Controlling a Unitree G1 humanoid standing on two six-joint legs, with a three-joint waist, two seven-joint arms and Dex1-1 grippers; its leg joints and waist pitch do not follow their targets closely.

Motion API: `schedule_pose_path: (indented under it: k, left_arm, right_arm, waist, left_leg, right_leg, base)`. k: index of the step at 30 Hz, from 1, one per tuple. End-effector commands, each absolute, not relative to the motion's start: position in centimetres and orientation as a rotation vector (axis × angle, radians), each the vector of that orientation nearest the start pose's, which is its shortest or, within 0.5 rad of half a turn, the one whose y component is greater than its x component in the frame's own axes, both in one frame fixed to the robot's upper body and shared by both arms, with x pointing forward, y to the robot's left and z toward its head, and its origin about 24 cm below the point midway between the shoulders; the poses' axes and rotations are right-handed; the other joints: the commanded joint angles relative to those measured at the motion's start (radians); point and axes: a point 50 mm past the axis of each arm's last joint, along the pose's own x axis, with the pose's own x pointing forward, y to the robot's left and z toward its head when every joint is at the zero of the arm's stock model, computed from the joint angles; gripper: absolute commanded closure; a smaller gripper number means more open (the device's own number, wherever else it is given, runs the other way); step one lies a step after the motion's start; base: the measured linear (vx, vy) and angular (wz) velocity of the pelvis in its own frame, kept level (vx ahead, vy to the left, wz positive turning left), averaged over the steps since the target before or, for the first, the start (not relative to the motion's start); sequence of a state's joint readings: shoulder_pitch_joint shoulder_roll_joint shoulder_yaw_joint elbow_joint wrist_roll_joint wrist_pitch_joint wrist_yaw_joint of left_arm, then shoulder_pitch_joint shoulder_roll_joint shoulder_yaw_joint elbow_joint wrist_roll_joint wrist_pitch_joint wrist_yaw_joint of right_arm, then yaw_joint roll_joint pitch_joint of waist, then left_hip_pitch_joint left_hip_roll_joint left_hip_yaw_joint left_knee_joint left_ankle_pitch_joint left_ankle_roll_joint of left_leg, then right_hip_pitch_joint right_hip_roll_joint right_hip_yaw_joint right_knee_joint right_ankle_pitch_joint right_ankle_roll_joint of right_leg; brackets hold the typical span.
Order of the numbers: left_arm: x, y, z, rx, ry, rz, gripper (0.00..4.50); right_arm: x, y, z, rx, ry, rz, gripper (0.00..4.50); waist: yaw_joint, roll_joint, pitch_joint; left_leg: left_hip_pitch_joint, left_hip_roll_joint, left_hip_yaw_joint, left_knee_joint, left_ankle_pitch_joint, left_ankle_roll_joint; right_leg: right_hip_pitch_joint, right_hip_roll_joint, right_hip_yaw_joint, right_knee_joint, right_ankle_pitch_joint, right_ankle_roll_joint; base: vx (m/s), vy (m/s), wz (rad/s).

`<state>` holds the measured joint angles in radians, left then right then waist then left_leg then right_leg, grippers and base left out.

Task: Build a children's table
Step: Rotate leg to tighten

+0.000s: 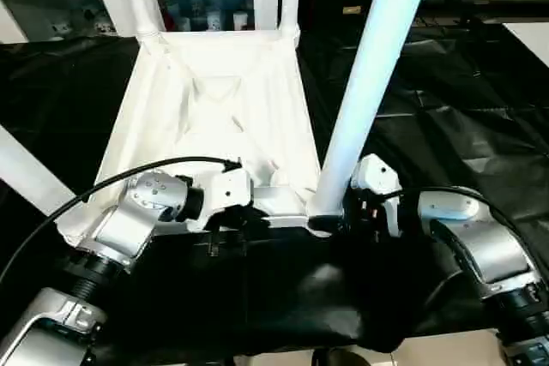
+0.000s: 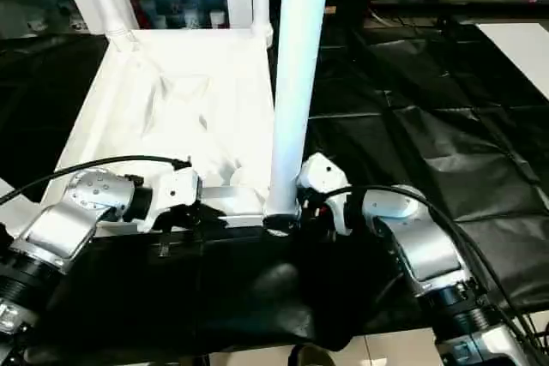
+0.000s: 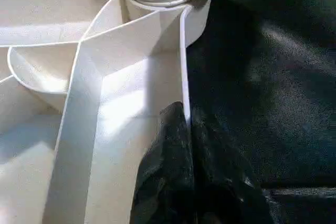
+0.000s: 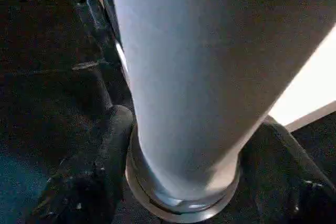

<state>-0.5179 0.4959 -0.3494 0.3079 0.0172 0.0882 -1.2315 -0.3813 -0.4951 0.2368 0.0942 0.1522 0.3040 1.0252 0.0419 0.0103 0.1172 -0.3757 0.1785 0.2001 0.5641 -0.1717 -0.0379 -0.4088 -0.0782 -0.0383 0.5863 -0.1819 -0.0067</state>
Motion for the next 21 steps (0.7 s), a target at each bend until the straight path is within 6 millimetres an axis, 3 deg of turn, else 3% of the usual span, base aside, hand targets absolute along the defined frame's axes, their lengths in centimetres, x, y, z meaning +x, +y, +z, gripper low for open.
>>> schedule_pose_path:
  k: [1,5,8,11,13,16,18,19,21]
  left_arm:
    - [29.1,12.8,6.5,0.619,0.400,-1.488,4.50]
    - [29.3,12.9,6.3,0.607,0.411,-1.459,4.50]
    - [29.8,12.7,6.2,0.577,0.416,-1.400,4.50]
    - [30.5,12.3,6.0,0.560,0.417,-1.324,4.50]
    - [31.3,11.4,5.7,0.551,0.416,-1.252,4.50]
    - [31.9,10.3,5.6,0.533,0.407,-1.200,4.50]
    - [32.4,9.5,5.6,0.524,0.404,-1.154,4.50]
    - [33.0,8.7,5.6,0.513,0.403,-1.098,4.50]
    - [33.4,8.2,5.7,0.507,0.404,-1.065,4.50]
  right_arm:
    - [28.8,-14.2,8.3,-0.363,0.294,1.199,1.68]
    - [28.7,-14.1,8.0,-0.349,0.294,1.185,1.86]
    - [28.8,-14.1,7.3,-0.319,0.305,1.117,1.90]
    - [29.2,-13.7,6.4,-0.273,0.319,0.985,1.92]
    - [29.6,-13.0,5.5,-0.204,0.339,0.851,1.93]
    - [30.0,-12.1,5.1,-0.140,0.357,0.751,1.93]
    - [30.4,-11.5,4.8,-0.100,0.370,0.651,1.93]
    - [31.1,-11.2,4.6,-0.041,0.382,0.514,1.94]
    - [31.5,-11.0,4.4,-0.006,0.397,0.444,1.94]
  waist:
    - [0.001,-0.006,-0.066]
    - [0.000,-0.006,-0.064]
    - [-0.001,-0.008,-0.059]
    - [-0.004,-0.010,-0.051]
    - [-0.010,-0.012,-0.045]
    - [-0.012,-0.012,-0.041]
    - [-0.013,-0.012,-0.039]
    - [-0.016,-0.009,-0.038]
    - [-0.017,-0.010,-0.039]
  left_leg:
    - [0.017,0.052,-0.017,-0.052,-0.112,0.103]
    - [0.016,0.052,-0.017,-0.052,-0.114,0.104]
    - [0.017,0.052,-0.018,-0.055,-0.150,0.090]
    - [0.018,0.051,-0.022,-0.062,-0.224,0.048]
    - [0.019,0.047,-0.025,-0.068,-0.283,0.013]
    - [0.028,0.045,-0.032,-0.073,-0.340,-0.013]
    - [0.030,0.044,-0.035,-0.075,-0.358,-0.017]
    - [0.032,0.042,-0.035,-0.076,-0.367,-0.026]
    - [0.032,0.042,-0.043,-0.080,-0.391,-0.038]
  right_leg:
    - [0.049,-0.060,0.042,-0.041,-0.037,-0.299]
    - [0.049,-0.060,0.042,-0.041,-0.039,-0.301]
    - [0.046,-0.061,0.043,-0.049,-0.104,-0.290]
    - [0.041,-0.065,0.045,-0.064,-0.257,-0.255]
    - [0.036,-0.065,0.046,-0.079,-0.403,-0.203]
    - [0.023,-0.067,0.045,-0.096,-0.544,-0.141]
    - [0.017,-0.067,0.045,-0.102,-0.582,-0.118]
    - [0.010,-0.067,0.045,-0.106,-0.604,-0.110]
    - [0.015,-0.069,0.038,-0.109,-0.633,-0.092]
  base:
    - [0.000,0.000,0.00]
    - [0.000,0.000,0.00]
    - [0.000,0.000,0.00]
    - [0.000,0.000,0.00]
    - [0.000,0.000,0.00]
    - [0.000,0.000,0.00]
    - [0.000,0.000,0.00]
    - [0.000,0.000,0.00]
    - [0.000,0.000,0.00]
